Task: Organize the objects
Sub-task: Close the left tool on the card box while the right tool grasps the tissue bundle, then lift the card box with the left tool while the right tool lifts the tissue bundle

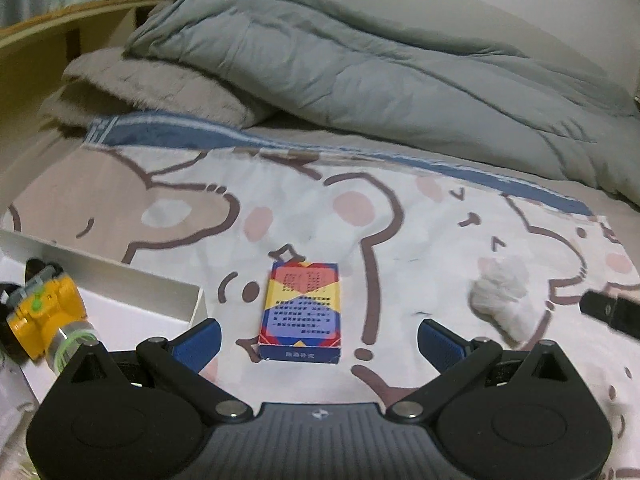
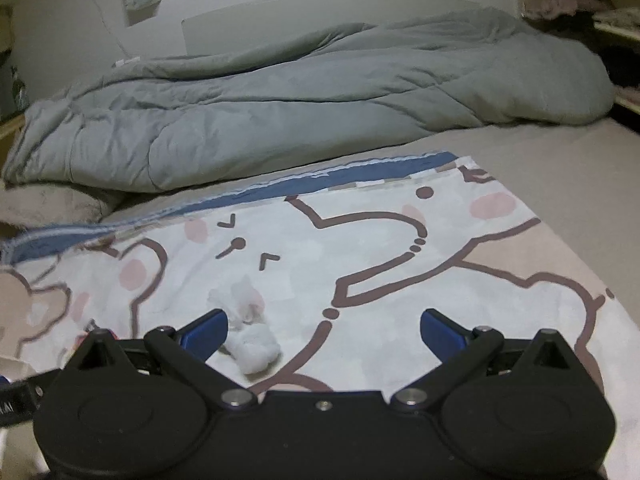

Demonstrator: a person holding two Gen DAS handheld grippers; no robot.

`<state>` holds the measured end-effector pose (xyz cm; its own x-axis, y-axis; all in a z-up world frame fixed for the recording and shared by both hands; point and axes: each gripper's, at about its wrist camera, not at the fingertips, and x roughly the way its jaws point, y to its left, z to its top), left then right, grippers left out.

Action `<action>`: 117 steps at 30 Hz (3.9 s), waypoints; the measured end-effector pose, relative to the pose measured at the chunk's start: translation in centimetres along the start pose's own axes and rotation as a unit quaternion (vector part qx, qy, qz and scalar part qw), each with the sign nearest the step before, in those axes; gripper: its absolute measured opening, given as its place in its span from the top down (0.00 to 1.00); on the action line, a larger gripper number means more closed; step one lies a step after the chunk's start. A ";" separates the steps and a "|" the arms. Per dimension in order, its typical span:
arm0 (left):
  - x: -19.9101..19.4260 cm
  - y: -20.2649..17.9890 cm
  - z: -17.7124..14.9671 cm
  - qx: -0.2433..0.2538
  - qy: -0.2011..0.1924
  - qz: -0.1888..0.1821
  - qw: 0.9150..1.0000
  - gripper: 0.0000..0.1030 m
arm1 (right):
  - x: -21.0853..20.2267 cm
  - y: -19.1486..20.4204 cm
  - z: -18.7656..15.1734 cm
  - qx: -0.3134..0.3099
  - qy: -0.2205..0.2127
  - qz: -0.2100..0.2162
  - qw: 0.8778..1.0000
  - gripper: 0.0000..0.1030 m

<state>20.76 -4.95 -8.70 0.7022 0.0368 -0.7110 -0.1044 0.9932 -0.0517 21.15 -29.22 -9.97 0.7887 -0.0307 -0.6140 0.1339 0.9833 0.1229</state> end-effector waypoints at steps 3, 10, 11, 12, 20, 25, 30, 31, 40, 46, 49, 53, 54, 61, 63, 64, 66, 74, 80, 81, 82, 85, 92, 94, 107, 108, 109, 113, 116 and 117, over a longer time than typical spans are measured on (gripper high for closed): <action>0.9 0.1 0.0 -0.007 0.003 0.003 1.000 0.00 | 1.2 0.6 -0.5 -0.039 0.011 -0.004 0.999 0.00; 2.7 -0.6 -0.1 -0.017 0.009 0.001 1.000 0.00 | 3.2 1.1 -1.2 -0.090 0.044 0.034 0.994 0.11; 2.9 -0.7 -0.1 -0.020 0.012 0.000 1.000 0.00 | 3.4 1.3 -1.2 -0.095 0.044 0.037 0.994 0.14; 3.1 -0.8 -0.2 -0.022 0.015 -0.001 1.000 0.00 | 3.7 1.5 -1.3 -0.103 0.045 0.038 0.993 0.20; 4.5 -1.7 -0.5 -0.006 0.029 -0.005 1.000 0.15 | 5.4 4.6 -2.0 -0.200 0.040 0.078 0.976 0.33; 5.1 -1.2 -0.5 0.007 0.027 0.009 1.000 0.25 | 6.7 4.8 -2.5 -0.193 0.048 0.080 0.977 0.50; 5.2 -0.7 0.0 0.001 0.025 0.016 1.000 0.39 | 7.1 4.5 -2.7 -0.181 0.051 0.091 0.978 0.63; 5.2 -0.5 0.0 -0.002 0.025 0.017 1.000 0.39 | 7.0 4.5 -2.7 -0.182 0.050 0.091 0.978 0.63; 5.9 0.4 -0.2 0.004 0.034 0.029 0.999 0.26 | 6.1 4.1 -2.9 -0.187 0.052 0.091 0.977 0.63; 5.9 0.0 -0.1 0.012 0.044 0.022 0.999 0.42 | 5.8 3.4 -2.8 -0.180 0.057 0.088 0.978 0.64; 5.7 -0.2 -0.2 0.020 0.049 0.021 0.998 0.42 | 5.4 3.1 -2.7 -0.177 0.059 0.087 0.979 0.64; 4.8 0.0 -0.4 0.027 0.064 0.008 0.998 0.42 | 4.3 2.7 -2.5 -0.169 0.064 0.090 0.979 0.64; 4.6 0.0 -0.5 0.030 0.070 0.004 0.997 0.42 | 3.9 2.6 -2.5 -0.167 0.066 0.090 0.980 0.64; 1.9 0.4 -2.1 0.066 0.107 -0.026 0.992 0.42 | 0.7 2.1 -3.1 -0.163 0.088 0.095 0.978 0.64; 0.9 0.5 -2.8 0.085 0.109 -0.030 0.990 0.42 | -0.3 2.0 -3.3 -0.164 0.094 0.097 0.977 0.64; 0.4 0.6 -3.3 0.093 0.111 -0.034 0.989 0.42 | -0.8 1.9 -3.5 -0.165 0.097 0.099 0.977 0.64; -0.5 0.8 -4.0 0.109 0.115 -0.044 0.986 0.42 | -1.8 1.9 -3.9 -0.166 0.102 0.103 0.975 0.64; -3.7 2.3 -7.0 0.162 0.144 -0.077 0.973 0.42 | -6.6 2.4 -6.2 -0.186 0.128 0.132 0.965 0.64; -5.5 2.9 -8.5 0.201 0.171 -0.095 0.960 0.42 | -9.9 3.3 -8.9 -0.200 0.159 0.161 0.953 0.64; -5.8 3.0 -8.6 0.205 0.176 -0.099 0.958 0.42 | -10.4 3.4 -9.4 -0.201 0.168 0.166 0.951 0.64; -6.0 3.1 -8.7 0.206 0.179 -0.102 0.956 0.42 | -10.8 3.6 -9.9 -0.202 0.179 0.169 0.948 0.64; -6.1 3.2 -8.6 0.198 0.183 -0.106 0.957 0.41 | -11.5 4.0 -11.4 -0.206 0.216 0.173 0.939 0.63; -4.5 2.6 -8.2 0.189 0.182 -0.100 0.960 0.36 | -11.4 5.6 -12.4 -0.219 0.220 0.164 0.937 0.43; -3.8 2.3 -8.3 0.192 0.186 -0.100 0.958 0.36 | -11.2 5.9 -12.0 -0.223 0.212 0.162 0.937 0.45; -4.1 3.3 -7.0 0.184 0.159 -0.108 0.964 0.42 | -10.8 6.9 -11.9 -0.264 0.192 0.164 0.931 0.68; -4.4 3.5 -6.6 0.177 0.153 -0.110 0.966 0.42 | -10.9 6.9 -11.5 -0.259 0.184 0.164 0.934 0.68; -4.7 3.8 -6.1 0.172 0.146 -0.112 0.968 0.42 | -11.1 6.9 -11.1 -0.252 0.178 0.165 0.937 0.68; -5.9 5.1 -4.3 0.147 0.119 -0.116 0.975 0.42 | -11.7 7.2 -9.1 -0.228 0.147 0.169 0.948 0.68; -6.7 6.2 -3.1 0.131 0.098 -0.111 0.980 0.42 | -12.0 7.8 -7.6 -0.211 0.127 0.174 0.953 0.68; -7.0 6.7 -2.6 0.124 0.093 -0.110 0.982 0.42 | -12.1 8.1 -7.2 -0.208 0.122 0.175 0.955 0.68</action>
<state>13.32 1.11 -5.95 0.5453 -0.1804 -0.8186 0.2276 0.9718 -0.0625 8.42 -19.57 -7.16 0.5720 0.3064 -0.7609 -0.4023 0.9132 0.0653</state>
